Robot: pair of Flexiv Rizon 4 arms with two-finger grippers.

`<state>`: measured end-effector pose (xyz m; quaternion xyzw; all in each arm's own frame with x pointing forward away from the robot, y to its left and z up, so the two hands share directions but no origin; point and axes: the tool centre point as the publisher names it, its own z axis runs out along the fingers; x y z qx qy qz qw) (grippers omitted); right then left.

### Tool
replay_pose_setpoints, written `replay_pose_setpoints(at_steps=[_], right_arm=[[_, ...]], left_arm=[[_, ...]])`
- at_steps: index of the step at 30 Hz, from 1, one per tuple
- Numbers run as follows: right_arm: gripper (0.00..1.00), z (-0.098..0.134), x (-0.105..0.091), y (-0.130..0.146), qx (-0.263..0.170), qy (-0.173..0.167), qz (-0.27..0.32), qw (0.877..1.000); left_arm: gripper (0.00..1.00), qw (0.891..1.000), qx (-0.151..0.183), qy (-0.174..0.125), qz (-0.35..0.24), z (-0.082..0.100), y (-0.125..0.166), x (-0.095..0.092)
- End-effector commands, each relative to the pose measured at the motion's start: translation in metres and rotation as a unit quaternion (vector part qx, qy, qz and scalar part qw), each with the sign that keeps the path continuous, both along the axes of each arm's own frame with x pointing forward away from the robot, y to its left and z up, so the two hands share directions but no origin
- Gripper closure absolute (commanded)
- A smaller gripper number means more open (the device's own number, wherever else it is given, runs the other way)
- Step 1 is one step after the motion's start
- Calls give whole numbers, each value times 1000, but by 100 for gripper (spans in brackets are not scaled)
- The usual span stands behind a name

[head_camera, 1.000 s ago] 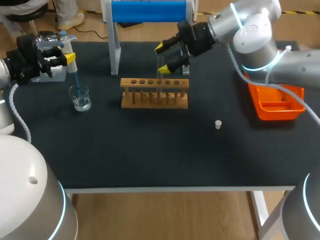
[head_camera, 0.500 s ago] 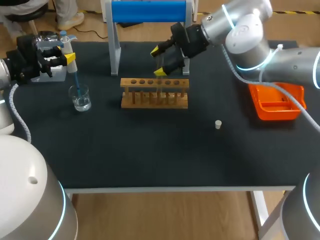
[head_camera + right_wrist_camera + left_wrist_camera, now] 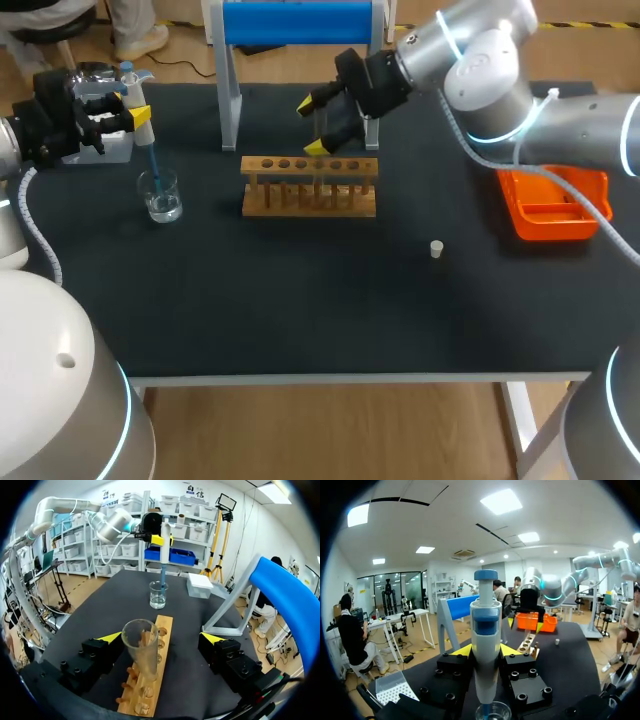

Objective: Invert the test tube, pick up the pipette, mount the tip to pipette, aspirate from beaker and dispense into the tube, eject the tip, return the pipette, and cap with the stopper.

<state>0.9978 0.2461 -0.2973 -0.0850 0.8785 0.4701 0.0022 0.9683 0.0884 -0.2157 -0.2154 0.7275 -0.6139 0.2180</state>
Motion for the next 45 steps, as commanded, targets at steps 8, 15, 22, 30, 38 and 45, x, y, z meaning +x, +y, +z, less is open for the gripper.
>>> replay_pose_setpoints(at_steps=[8, 15, 22, 30, 38, 45], right_arm=[[0, 1, 1, -2, -2, 2, 0, 1000], [0, 0, -1, -3, -2, 4, 4, 1000], [0, -3, -6, -2, -5, 7, 7, 1000], [0, -1, -4, -1, -4, 6, 3, 1000], [0, 0, -3, -1, -4, 4, -3, 1000], [0, 0, -3, -1, -4, 4, -3, 1000]], left_arm=[[100, 1000, 1, 1, 0, 1, 0, 0], [100, 1000, 1, 1, 0, 1, 0, 0], [100, 1000, 1, 1, 0, 1, 0, 0], [100, 1000, 1, 1, 0, 1, 0, 0], [100, 1000, 1, 1, 0, 1, 0, 0], [100, 1000, 4, -1, 1, 6, 0, -1]])
